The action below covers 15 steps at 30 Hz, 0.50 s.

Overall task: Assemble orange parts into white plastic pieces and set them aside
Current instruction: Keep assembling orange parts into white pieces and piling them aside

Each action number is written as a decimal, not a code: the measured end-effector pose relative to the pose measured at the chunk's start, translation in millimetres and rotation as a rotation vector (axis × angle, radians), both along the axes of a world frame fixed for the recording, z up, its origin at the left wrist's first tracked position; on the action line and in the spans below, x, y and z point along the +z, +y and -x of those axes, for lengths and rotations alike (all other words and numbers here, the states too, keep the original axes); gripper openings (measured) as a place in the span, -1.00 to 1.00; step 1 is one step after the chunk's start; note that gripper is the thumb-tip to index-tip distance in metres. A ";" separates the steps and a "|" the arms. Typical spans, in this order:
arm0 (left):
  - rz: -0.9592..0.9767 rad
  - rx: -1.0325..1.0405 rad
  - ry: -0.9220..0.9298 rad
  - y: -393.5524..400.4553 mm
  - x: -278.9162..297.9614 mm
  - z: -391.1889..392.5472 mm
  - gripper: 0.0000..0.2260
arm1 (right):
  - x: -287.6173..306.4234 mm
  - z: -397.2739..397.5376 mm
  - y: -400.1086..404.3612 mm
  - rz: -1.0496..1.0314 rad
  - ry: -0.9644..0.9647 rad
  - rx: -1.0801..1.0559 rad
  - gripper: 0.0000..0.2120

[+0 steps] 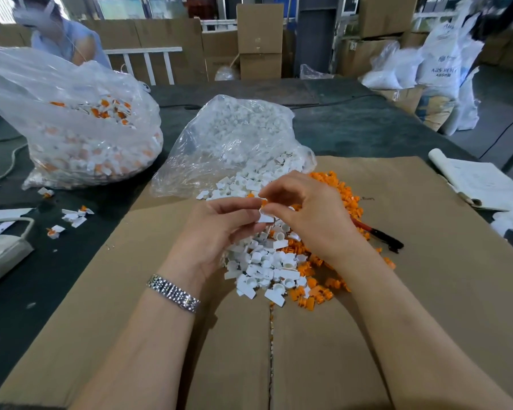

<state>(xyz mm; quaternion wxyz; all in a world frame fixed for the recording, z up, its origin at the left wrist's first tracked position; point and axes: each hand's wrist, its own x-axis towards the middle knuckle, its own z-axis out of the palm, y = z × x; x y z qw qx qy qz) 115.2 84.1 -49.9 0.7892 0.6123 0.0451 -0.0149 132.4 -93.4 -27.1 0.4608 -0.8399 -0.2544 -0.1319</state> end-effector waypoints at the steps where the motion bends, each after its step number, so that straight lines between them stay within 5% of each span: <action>1: -0.009 0.003 -0.005 1.1 0.2 0.0 -0.82 | -0.3 0.1 0.6 0.038 -0.032 -0.005 -0.84; 6: -0.076 0.017 -0.032 0.7 0.0 2.1 -0.84 | -5.1 -0.4 5.4 0.248 -0.060 -0.061 -0.74; 11: -0.087 0.036 -0.007 1.8 1.1 3.0 -0.84 | -5.0 -1.3 -2.6 -0.069 0.038 -0.087 -0.86; 15: -0.146 0.016 -0.039 -2.2 2.9 6.7 -0.83 | -8.0 1.4 0.4 0.035 -0.049 -0.041 -0.94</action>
